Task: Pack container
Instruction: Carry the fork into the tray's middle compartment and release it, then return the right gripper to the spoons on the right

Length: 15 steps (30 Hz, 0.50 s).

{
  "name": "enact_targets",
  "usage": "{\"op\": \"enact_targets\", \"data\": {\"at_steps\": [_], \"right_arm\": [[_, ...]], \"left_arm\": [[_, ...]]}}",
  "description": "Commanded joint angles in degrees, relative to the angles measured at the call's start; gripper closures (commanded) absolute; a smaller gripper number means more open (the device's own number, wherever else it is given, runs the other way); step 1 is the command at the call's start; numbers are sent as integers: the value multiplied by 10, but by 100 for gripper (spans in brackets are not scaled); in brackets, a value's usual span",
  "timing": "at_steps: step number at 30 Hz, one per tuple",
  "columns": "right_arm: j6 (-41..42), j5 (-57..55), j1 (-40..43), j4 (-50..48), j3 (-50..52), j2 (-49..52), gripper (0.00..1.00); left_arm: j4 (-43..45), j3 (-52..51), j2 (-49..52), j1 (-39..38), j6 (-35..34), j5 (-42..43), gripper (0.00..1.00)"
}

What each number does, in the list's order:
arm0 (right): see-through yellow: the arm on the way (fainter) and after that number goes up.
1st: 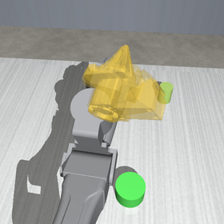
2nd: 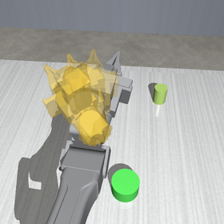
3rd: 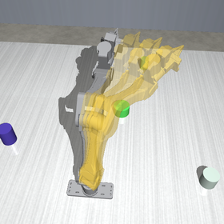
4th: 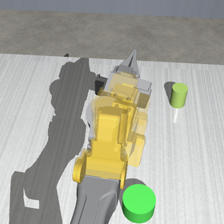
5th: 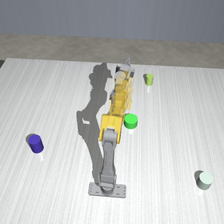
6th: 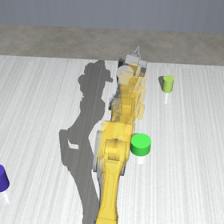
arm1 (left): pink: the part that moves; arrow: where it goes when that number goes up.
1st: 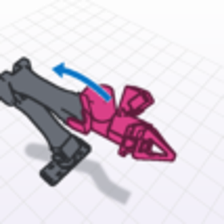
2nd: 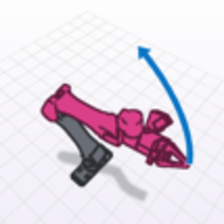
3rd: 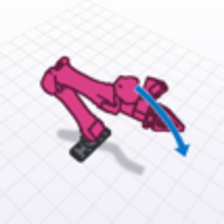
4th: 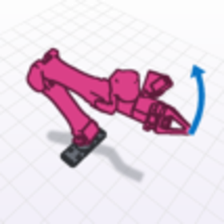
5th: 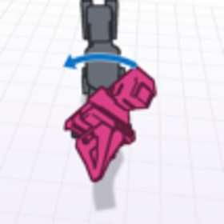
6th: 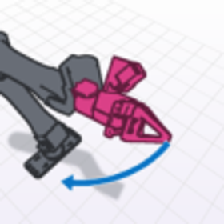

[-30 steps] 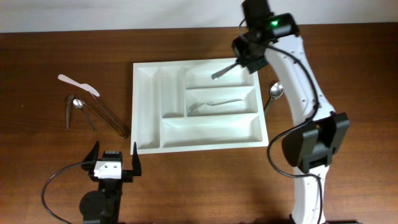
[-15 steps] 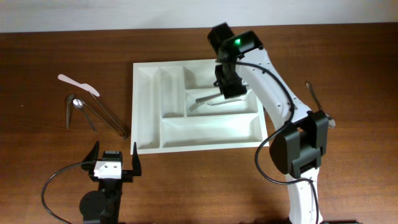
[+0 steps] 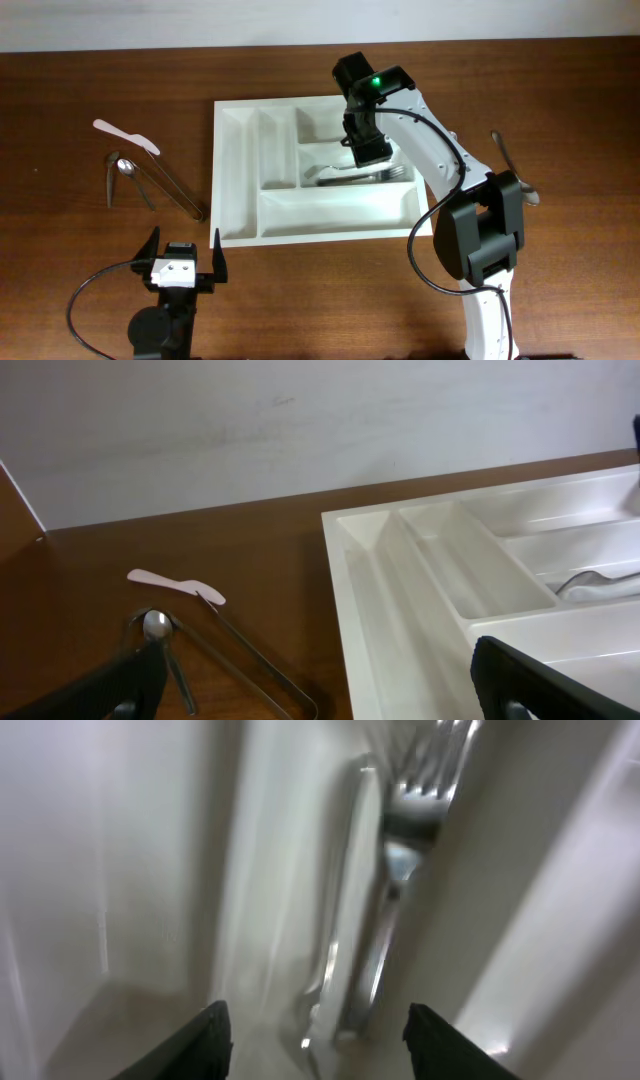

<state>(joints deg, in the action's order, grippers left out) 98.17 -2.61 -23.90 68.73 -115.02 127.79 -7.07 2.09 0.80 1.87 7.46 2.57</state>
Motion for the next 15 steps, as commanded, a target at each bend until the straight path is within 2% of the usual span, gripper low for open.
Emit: {"op": "enact_targets", "data": {"at_steps": [1, 5, 10, 15], "right_arm": [[-82, -13, 8, -14, 0, 1, 44], [-225, -27, 26, -21, -6, 0, 37], [-493, -42, 74, -10, -33, -7, 36], [-619, -38, 144, 9, -43, -12, 34]], "left_arm": [[0, -3, -5, -3, -7, -4, 1], [0, -3, -5, -3, -7, -4, 1], [0, -3, -5, -3, -7, -4, 1], [0, -3, -5, -3, -7, -4, 1]]}}
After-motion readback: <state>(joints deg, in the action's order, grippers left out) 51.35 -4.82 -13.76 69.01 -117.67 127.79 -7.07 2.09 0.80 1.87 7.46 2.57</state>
